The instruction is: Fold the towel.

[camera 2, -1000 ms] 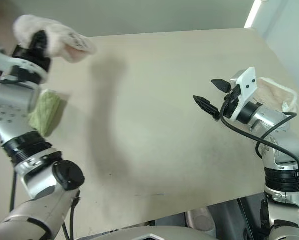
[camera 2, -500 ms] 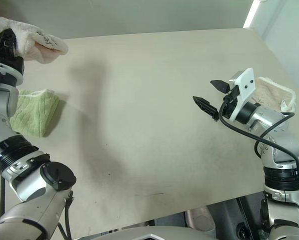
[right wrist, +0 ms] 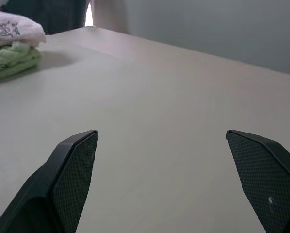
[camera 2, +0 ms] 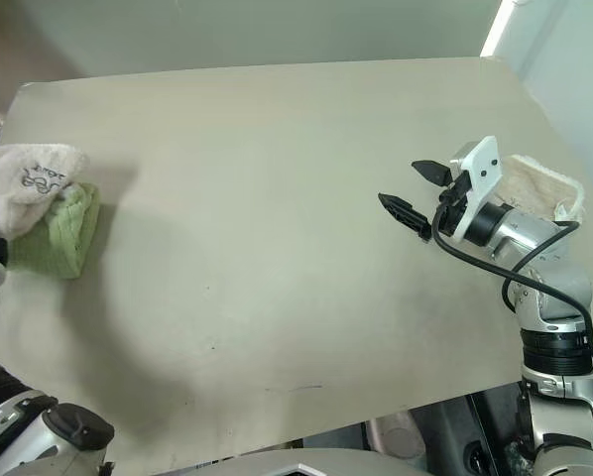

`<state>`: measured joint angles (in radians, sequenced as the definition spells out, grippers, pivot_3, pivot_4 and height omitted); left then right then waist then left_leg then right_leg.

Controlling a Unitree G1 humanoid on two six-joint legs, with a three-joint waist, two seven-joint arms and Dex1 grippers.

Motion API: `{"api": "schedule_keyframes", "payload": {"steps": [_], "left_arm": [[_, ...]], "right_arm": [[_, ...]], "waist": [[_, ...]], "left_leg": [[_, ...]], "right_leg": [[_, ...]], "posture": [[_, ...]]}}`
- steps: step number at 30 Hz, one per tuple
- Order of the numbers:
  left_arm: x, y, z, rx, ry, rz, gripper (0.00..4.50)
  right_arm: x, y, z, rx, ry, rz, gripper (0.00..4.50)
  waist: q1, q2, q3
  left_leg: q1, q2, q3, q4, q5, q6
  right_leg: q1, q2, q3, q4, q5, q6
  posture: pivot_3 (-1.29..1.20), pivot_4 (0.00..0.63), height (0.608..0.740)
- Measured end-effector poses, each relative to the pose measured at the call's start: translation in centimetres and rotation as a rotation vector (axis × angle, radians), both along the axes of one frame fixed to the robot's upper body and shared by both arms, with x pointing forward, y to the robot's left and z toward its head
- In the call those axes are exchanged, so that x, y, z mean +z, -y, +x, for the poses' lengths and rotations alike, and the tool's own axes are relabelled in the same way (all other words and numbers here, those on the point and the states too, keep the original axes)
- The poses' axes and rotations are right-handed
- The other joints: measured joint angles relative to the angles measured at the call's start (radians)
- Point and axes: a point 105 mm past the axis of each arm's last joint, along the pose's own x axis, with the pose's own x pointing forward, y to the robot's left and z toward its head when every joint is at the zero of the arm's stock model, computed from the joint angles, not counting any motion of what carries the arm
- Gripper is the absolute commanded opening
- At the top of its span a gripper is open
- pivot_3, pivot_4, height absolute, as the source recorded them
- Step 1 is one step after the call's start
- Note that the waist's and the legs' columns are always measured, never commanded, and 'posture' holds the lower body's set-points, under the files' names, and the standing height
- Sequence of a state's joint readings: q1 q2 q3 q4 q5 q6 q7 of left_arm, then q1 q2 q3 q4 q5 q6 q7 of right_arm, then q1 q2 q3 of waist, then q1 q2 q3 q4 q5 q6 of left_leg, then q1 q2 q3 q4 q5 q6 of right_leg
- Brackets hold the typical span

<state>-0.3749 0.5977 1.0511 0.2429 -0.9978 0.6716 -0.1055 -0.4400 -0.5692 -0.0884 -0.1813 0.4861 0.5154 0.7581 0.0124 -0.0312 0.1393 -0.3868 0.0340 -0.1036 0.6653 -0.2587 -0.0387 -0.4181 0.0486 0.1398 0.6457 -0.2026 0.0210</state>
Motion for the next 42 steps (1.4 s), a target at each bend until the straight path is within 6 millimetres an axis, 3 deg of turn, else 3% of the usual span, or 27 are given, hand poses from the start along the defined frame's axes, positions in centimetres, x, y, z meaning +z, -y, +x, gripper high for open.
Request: {"api": "schedule_keyframes", "payload": {"steps": [35,42], "left_arm": [[-0.3,0.3,0.0,-0.018,0.001,-0.005,0.02],[-1.0,1.9,-0.5,-0.055,0.019,-0.028,2.16]], "right_arm": [[-0.2,0.1,0.1,0.004,-0.005,0.001,4.5],[-0.4,-0.7,0.2,0.039,-0.013,0.006,4.5]], "waist": [[-0.006,0.0,0.0],[-0.009,0.0,0.0]], "left_leg": [[0.001,-0.002,-0.001,-0.001,0.005,-0.008],[0.001,-0.002,-0.001,-0.002,0.005,-0.008]], "right_leg": [[0.0,0.006,0.001,0.001,0.007,-0.005],[0.0,0.006,0.001,0.0,0.006,-0.005]], "posture": [[0.0,0.15,0.74],[0.0,0.15,0.74]]}}
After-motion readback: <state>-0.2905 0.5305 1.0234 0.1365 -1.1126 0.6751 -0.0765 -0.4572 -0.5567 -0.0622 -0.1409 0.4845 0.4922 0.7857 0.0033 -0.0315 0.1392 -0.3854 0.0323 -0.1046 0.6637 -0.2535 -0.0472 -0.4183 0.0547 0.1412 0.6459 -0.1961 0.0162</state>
